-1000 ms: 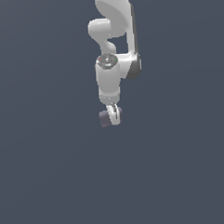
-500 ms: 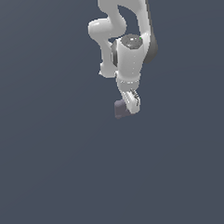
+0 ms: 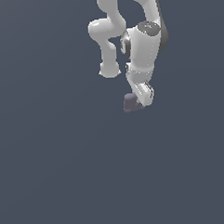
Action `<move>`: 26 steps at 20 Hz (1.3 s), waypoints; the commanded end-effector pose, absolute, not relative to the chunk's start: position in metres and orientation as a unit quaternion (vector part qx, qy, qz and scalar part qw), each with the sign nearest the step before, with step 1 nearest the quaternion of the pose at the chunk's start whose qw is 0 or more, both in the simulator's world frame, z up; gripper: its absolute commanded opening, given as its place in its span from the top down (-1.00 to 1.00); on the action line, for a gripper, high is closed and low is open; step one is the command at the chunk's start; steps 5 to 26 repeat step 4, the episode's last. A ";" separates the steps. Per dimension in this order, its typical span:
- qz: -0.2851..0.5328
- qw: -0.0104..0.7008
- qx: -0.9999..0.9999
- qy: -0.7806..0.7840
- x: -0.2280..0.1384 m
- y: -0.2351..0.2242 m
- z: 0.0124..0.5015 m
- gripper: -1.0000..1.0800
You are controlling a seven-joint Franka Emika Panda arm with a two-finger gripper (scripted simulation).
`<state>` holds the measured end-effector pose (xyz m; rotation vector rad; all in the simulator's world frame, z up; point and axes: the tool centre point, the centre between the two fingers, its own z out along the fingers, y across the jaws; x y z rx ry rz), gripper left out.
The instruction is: Pick up the object and move it to a goal position.
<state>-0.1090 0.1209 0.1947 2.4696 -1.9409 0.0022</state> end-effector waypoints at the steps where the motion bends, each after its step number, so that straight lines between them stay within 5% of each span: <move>1: 0.001 0.000 0.786 -0.618 -0.110 0.125 0.197 1.00; 26: 0.000 0.000 0.786 -0.618 -0.109 0.126 0.197 1.00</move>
